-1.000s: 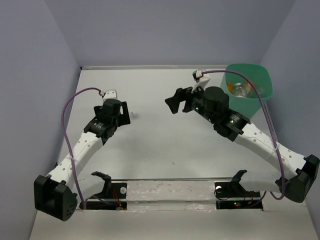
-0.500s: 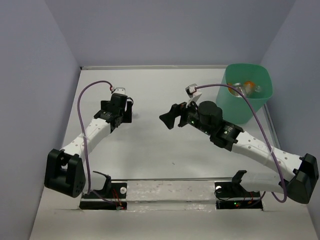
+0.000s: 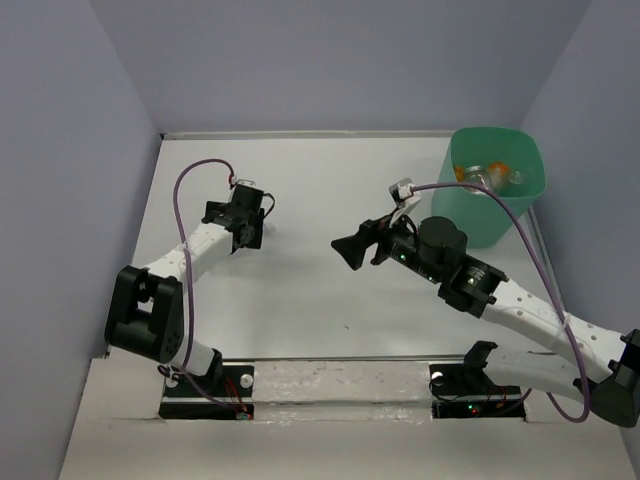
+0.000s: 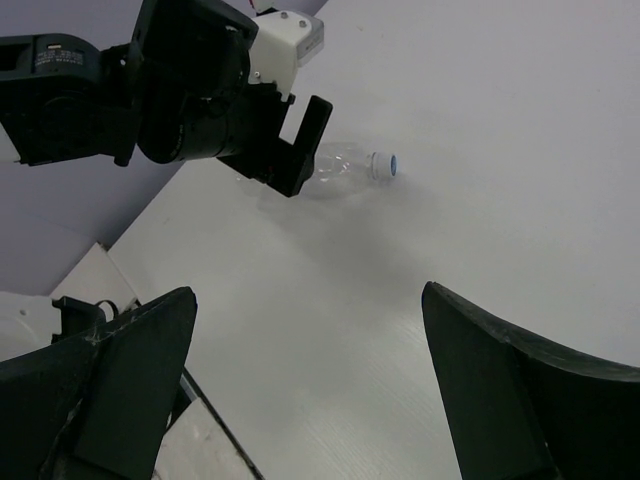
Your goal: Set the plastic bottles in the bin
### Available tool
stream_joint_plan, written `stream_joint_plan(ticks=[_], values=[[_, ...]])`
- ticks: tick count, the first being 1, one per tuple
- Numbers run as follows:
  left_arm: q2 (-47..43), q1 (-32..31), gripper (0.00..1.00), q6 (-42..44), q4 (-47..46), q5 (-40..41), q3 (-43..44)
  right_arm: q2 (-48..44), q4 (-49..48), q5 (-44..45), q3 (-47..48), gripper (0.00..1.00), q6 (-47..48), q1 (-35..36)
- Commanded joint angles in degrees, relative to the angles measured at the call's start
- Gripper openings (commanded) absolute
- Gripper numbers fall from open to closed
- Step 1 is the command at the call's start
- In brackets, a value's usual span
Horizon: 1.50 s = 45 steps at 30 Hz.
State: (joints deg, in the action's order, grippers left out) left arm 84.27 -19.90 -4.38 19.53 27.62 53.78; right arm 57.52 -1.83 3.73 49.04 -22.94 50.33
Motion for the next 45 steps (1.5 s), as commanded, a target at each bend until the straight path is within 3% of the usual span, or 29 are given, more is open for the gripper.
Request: stream_joint_plan(ticks=[1, 5, 13, 20, 22, 31, 33, 37, 45], values=[[1.41, -0.31, 0.99, 1.75, 0.42, 2.71, 3.17, -0.21, -2.83, -3.02, -0.78, 1.00, -0.44, 0.48], [6.42, -0.49, 0.99, 0.69, 2.78, -1.84, 4.40, -0.30, -2.83, -2.59, -1.05, 1.00, -0.18, 0.48], [7.48, 0.74, 0.99, -1.94, 5.26, -3.89, 5.81, 2.06, -2.57, -1.00, 0.36, 1.00, 0.70, 0.48], [9.95, 1.36, 0.99, -4.05, 4.99, -11.10, 5.64, 6.29, -3.27, 0.66, 1.76, 1.00, 0.44, 0.48], [8.81, 1.36, 0.99, -4.49, 5.26, -10.13, 6.16, 7.26, -3.27, 0.58, 2.64, 1.00, 0.70, 0.48], [-5.95, 1.36, 0.99, -5.99, 3.14, -19.17, 7.57, 8.40, -3.71, 1.90, 4.31, 1.00, 1.49, 0.48], [-7.98, 1.36, 0.99, -6.87, 3.85, -17.96, 8.18, 7.88, -3.62, 1.81, 4.05, 1.00, 1.49, 0.48], [-4.84, 1.36, 0.99, -5.73, 8.84, -4.89, 9.32, 5.95, -3.62, 2.16, 2.91, 1.00, 0.79, 0.48], [1.24, 1.53, 0.99, -1.33, 5.61, -8.81, 7.83, 4.53, -0.03, 2.43, 3.08, 1.00, -1.05, 0.48]])
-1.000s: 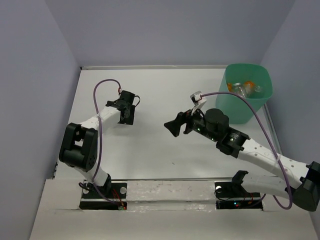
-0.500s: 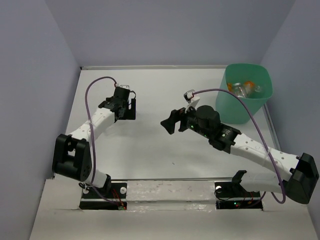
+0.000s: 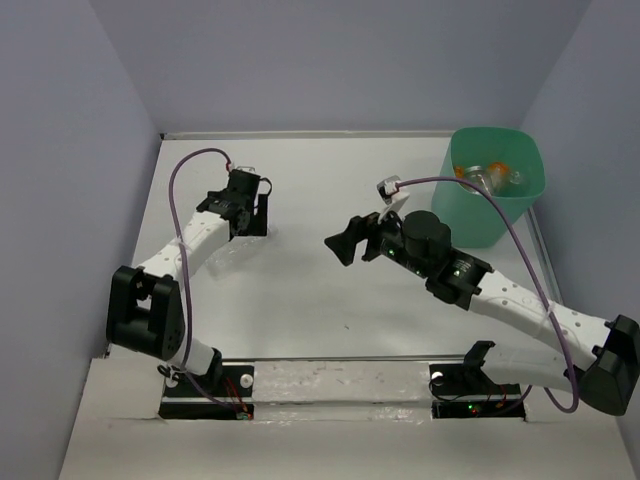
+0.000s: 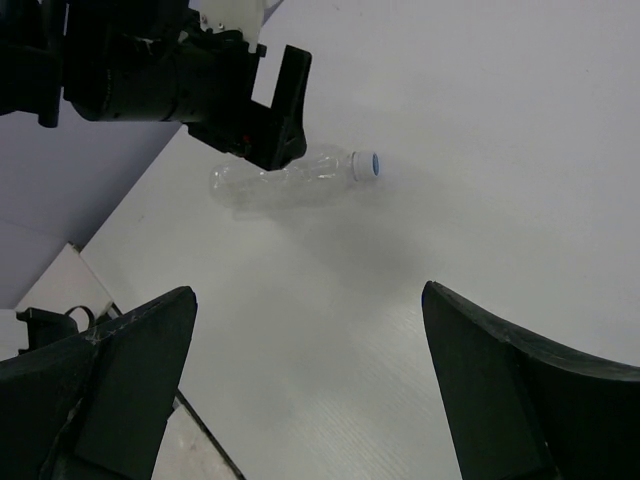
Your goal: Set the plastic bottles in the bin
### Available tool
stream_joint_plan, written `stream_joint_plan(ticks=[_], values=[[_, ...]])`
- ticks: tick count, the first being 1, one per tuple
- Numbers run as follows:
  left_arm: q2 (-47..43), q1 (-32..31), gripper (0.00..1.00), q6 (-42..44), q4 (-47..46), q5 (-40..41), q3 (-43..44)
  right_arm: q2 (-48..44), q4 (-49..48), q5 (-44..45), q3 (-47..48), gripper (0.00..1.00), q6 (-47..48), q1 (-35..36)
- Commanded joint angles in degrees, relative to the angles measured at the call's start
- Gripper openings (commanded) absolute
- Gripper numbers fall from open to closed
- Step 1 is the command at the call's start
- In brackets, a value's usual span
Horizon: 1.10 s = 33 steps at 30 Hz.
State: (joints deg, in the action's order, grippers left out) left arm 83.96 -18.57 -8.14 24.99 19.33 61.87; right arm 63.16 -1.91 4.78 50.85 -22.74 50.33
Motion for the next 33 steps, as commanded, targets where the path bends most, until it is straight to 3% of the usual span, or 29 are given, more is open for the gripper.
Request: stream_joint_plan(ticks=[1, 17, 24, 28, 33], values=[[1.90, 0.11, 0.99, 1.65, -0.38, 1.04, -0.25, 0.20, 0.50, 1.46, 1.70, 1.00, -2.56, 0.48], [-24.79, 0.20, 0.99, -10.84, -10.04, -9.04, -2.97, 28.58, -18.29, 0.49, 2.41, 1.00, -28.93, 1.70], [-35.87, 0.20, 0.99, -12.95, -12.51, -13.79, -7.37, 42.75, -16.55, 1.64, 16.21, 1.00, -34.39, 4.69], [-42.20, 0.20, 0.99, -12.51, -14.53, -17.13, -10.27, 52.31, -15.05, 3.92, 24.72, 1.00, -42.01, 4.69], [-48.36, 0.20, 0.99, -12.43, -18.40, -23.45, -12.56, 57.07, -10.59, 7.43, 29.29, 1.00, -46.69, 5.22]])
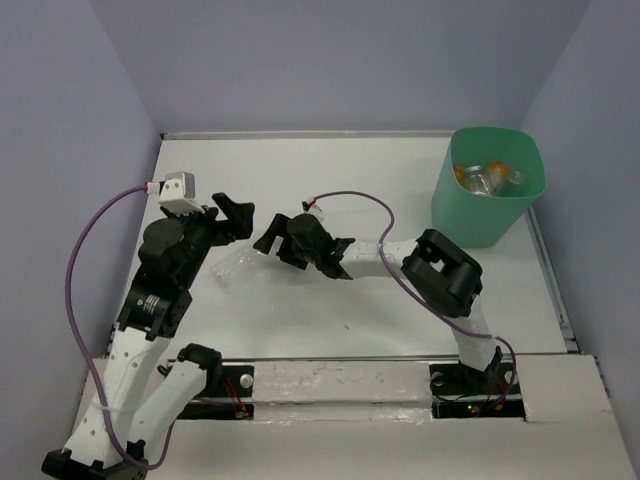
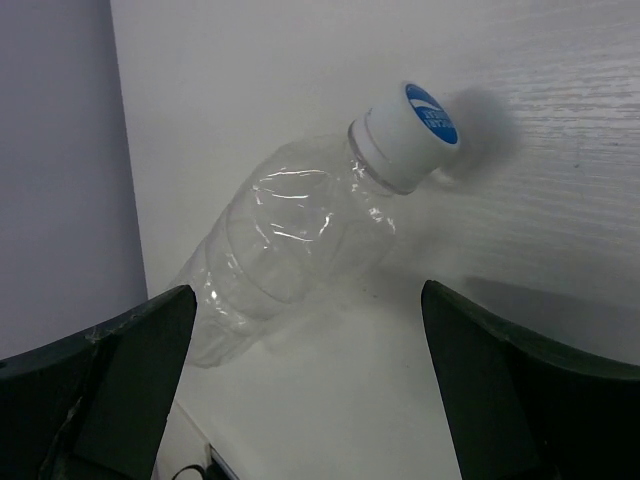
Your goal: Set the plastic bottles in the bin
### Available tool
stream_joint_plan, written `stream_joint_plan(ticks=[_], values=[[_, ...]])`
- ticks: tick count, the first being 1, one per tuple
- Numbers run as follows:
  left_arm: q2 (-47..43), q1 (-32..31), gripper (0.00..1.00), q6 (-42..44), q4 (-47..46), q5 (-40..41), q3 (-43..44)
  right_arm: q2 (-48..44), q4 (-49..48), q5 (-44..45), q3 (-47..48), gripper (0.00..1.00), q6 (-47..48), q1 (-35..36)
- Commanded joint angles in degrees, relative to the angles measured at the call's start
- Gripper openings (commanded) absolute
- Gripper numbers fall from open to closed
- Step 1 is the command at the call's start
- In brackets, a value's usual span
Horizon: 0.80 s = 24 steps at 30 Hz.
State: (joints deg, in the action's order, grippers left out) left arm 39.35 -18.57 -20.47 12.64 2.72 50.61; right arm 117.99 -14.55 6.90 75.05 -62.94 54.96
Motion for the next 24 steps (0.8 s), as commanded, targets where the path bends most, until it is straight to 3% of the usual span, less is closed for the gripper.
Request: stream_joint_plan(ticks=[1, 6, 12, 24], values=[[-4.19, 0.11, 0.99, 0.25, -6.23, -7.46, -1.22, 2.85, 2.85, 5.76, 5.72, 1.00, -6.93, 0.59], [-7.09, -0.33, 0.99, 1.65, -6.93, -11.24, -1.13, 7.50, 7.24, 7.17, 12.99, 1.00, -5.89, 0.59], [-8.76, -5.42, 0.99, 3.59, -6.84, -6.86, -2.88, 12.34, 10.85, 6.11, 19.52, 1.00, -4.21, 1.11], [-11.67, -8.85, 0.99, 5.79, -7.46, -3.34, -6.40, 18.49, 17.88, 4.19, 29.00, 0.99, -1.67, 1.11]])
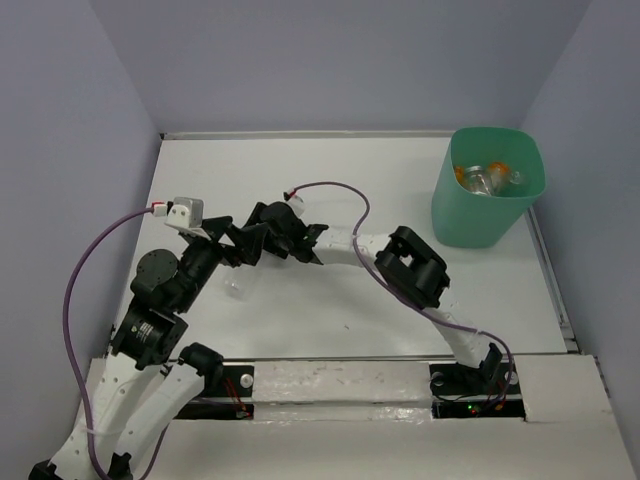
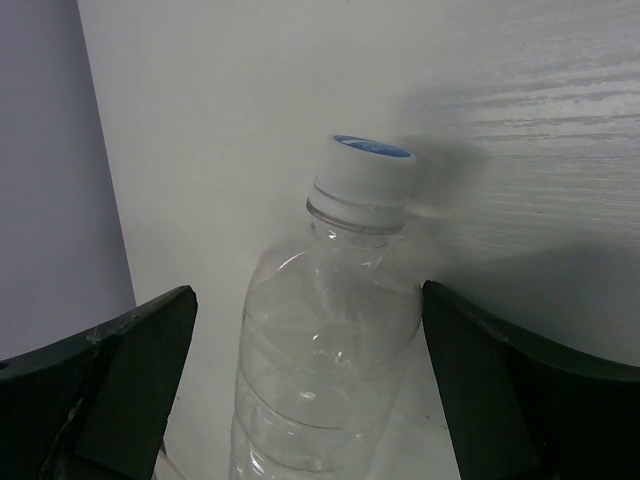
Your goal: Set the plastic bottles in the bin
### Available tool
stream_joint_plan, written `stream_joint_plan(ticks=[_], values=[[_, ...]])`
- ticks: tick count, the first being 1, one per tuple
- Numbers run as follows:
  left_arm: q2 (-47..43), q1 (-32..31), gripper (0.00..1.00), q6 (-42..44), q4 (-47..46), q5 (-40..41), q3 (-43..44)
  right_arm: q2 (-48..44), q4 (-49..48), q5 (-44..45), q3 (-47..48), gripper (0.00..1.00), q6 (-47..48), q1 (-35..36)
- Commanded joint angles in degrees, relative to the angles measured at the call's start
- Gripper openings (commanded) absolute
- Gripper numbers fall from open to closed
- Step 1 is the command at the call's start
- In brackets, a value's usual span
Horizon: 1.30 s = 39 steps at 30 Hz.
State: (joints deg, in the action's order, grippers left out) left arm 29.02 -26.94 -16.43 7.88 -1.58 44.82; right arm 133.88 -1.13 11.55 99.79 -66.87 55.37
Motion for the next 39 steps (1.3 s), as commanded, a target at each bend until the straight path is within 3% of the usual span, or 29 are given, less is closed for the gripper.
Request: stream_joint_plan(ticks=[1, 6, 14, 22, 24, 28, 34, 39], values=[[-1.59, -0.57, 0.99, 1.92, -2.61, 2.97, -0.61, 2.96, 4.81, -0.91, 4.88, 0.99, 2.53, 0.70], [-2.21, -0.75, 0.99, 2.10, -1.73, 5.10, -0.52, 4.46, 6.22, -2.76, 6.56, 0.93, 3.76, 1.23], [-3.00, -0.75, 0.99, 2.19, -1.46, 5.54, -0.61, 0.95, 6.49, -3.29, 1.21, 0.92, 8.68, 1.84], [-3.44, -0.31, 0.99, 2.19, -1.29, 6.33, -0.70, -1.08, 9.83, -5.05, -1.08, 0.84, 16.06, 2.37], [-3.26, -0.13, 0.99, 2.10, -1.29, 6.50, -0.70, -1.69, 10.18, -5.75, -1.70, 0.77, 18.61, 2.37], [-3.35, -0.04, 0.99, 2.10, -1.02, 7.38, -0.61, -5.02, 10.27, -4.17, -3.54, 0.41, 21.08, 2.37], [-3.70, 0.31, 0.99, 2.89, -1.64, 8.00, -0.52, -14.16, 8.07, 1.27, -9.07, 0.33, 26.60, 2.37], [-3.61, 0.31, 0.99, 2.80, -1.73, 7.47, -0.70, -29.88, 3.85, 3.30, -18.83, 0.32, 31.27, -0.52]])
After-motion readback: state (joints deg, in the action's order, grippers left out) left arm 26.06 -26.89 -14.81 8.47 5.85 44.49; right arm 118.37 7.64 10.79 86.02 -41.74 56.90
